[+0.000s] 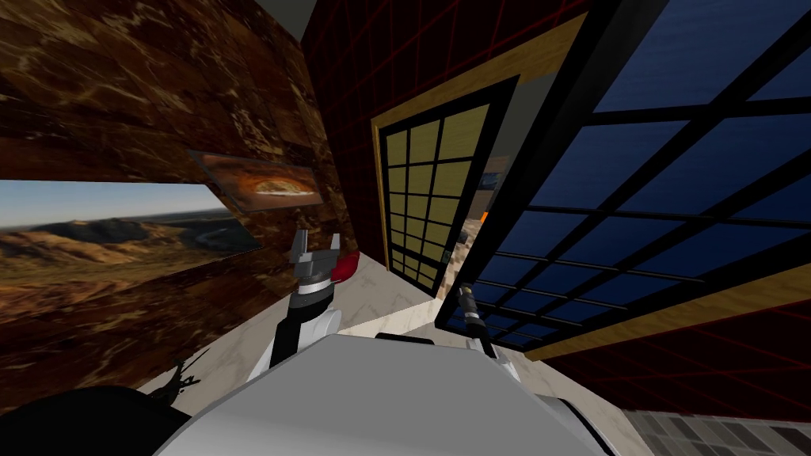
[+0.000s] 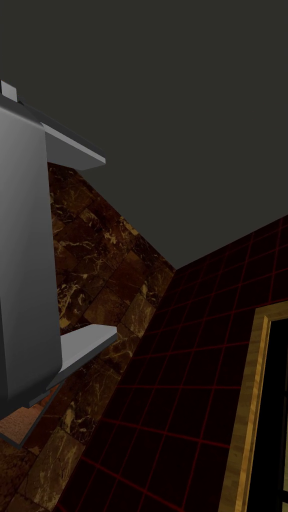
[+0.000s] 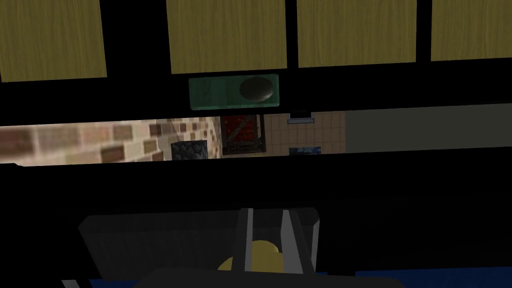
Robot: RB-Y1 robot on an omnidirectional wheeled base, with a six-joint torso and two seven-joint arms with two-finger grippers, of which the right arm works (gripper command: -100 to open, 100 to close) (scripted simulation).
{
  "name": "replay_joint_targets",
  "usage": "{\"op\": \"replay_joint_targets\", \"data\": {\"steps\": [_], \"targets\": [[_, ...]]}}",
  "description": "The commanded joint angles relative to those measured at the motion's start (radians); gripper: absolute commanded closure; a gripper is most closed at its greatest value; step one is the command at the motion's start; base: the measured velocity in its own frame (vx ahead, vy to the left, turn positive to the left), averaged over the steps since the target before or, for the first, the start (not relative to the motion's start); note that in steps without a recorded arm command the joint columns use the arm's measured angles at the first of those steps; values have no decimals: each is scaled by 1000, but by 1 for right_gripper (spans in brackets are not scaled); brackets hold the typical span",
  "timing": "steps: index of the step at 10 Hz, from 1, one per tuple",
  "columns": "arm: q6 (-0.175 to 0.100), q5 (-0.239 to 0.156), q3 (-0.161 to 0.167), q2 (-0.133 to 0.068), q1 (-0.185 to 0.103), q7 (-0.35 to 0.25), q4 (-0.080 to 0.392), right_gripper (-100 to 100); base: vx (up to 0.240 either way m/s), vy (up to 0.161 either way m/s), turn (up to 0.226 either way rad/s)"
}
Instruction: Pull the door open
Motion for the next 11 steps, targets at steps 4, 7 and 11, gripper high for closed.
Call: {"op": "replay_joint_targets", "data": {"steps": [4,7,11], "targets": [[31,-44,7,-12,32,-93,-56,100,-26,-21,46],[10,-56,27,5,8,-152,-34,-100,-26,-10,36],[17,-86,40,11,2,-258,-37,-100,-64,-19,21]]}}
